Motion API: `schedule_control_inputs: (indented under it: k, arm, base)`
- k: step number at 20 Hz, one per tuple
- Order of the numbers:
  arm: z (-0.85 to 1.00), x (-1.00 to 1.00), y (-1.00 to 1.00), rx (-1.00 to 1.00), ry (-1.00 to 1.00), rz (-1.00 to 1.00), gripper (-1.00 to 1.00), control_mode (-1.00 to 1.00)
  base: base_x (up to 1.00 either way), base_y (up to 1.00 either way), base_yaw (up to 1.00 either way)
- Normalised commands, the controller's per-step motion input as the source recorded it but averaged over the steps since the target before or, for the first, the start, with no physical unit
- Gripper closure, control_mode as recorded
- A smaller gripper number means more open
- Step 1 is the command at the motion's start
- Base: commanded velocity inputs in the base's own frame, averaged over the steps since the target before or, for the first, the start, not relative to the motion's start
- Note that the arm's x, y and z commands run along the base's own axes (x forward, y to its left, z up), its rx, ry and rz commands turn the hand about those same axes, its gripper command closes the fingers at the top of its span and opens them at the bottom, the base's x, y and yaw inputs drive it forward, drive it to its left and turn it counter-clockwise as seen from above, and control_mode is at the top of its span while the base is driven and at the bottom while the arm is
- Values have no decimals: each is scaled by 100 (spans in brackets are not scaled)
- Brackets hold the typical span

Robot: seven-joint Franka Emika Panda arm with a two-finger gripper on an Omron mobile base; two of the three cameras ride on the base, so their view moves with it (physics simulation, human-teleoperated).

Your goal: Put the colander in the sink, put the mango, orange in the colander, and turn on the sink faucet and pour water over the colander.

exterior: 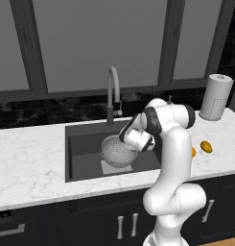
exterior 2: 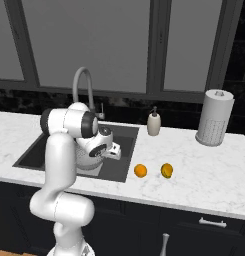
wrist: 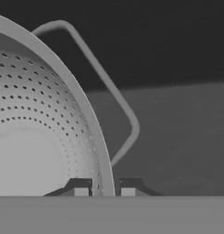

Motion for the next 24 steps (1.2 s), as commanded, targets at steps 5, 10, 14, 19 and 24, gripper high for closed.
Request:
schedule_control_inputs:
  k: [5, 10, 14, 19, 24]
  arm:
    - [0, 0, 13, 0, 0, 0, 100, -100]
    - [1, -11, 10, 0, 0, 0, 100, -100]
    - [0, -20, 8, 0, -1, 0, 100, -100]
    - [3, -35, 6, 0, -2, 0, 100, -100]
    - [0, -5, 1, 0, -2, 0, 100, -100]
  base:
    - [0, 0, 0]
    - [0, 0, 0]
    - [0, 0, 0]
    - [0, 0, 0]
    - [0, 0, 0]
